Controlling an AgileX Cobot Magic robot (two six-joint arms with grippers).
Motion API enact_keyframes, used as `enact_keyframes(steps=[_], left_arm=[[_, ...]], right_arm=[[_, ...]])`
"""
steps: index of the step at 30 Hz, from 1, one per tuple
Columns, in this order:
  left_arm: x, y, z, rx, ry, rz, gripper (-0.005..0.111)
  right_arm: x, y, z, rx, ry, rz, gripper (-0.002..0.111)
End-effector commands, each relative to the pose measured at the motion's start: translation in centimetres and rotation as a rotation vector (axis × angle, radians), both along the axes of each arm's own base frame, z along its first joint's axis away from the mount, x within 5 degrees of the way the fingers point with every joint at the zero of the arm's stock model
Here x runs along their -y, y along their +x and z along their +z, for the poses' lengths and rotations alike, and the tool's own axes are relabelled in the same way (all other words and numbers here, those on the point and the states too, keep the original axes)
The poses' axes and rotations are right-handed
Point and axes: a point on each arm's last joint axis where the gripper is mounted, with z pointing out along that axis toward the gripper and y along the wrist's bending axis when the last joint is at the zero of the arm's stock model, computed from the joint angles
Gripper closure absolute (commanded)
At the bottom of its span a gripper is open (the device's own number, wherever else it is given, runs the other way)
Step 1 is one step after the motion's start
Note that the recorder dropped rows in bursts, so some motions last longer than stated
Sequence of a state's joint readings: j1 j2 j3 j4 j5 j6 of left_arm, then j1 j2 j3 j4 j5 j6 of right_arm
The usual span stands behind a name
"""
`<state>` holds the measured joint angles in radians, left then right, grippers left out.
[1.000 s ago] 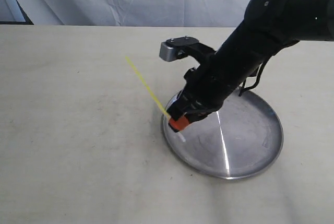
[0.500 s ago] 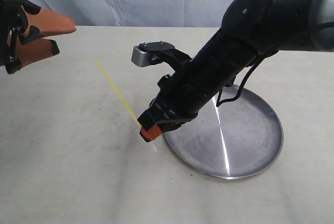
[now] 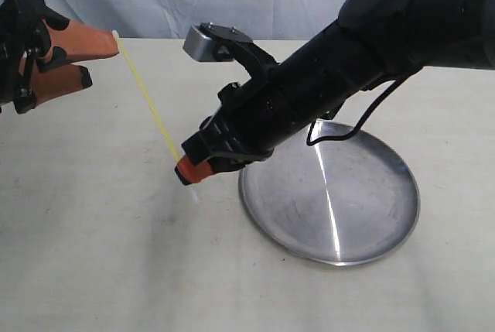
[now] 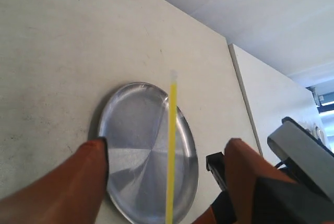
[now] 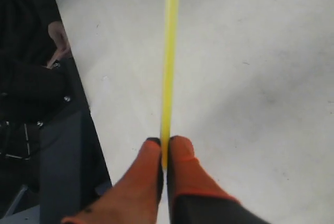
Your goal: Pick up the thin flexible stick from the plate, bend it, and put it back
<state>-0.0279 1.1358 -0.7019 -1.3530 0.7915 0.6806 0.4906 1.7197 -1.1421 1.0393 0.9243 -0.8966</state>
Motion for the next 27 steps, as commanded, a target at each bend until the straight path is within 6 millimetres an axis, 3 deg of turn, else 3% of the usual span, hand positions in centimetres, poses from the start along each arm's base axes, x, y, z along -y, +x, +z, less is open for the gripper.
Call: enact_keyframes(steps=[1,11,15,19,27], left_arm=[[0.1,0.0,0.2,0.013,-0.012,0.0,0.045],[0.2,0.0,0.2,0.014,-0.008,-0.011,0.048],[0.2,-0.1,0.1,0.01,0.002,-0.013,0.069],[0.1,-0.1,0.1,0.009,0.007,-0.015,0.105],[0.1,0.0,0.1,0.014,0.013,-0.007,0.106]], right_arm=[[-0.3,-0.6,0.8,0.006,0.057,0.051,0.109],[-2.1,-2.0,0.9,0.025,0.068,0.112,0.109],[-2.3,-2.2,0.9,0.022,0.07,0.12,0.109],[-2.3,-2.2,0.9,0.021,0.07,0.122,0.109],[-2.4,-2.1,1.0,0.014,0.084,0.108,0.109]])
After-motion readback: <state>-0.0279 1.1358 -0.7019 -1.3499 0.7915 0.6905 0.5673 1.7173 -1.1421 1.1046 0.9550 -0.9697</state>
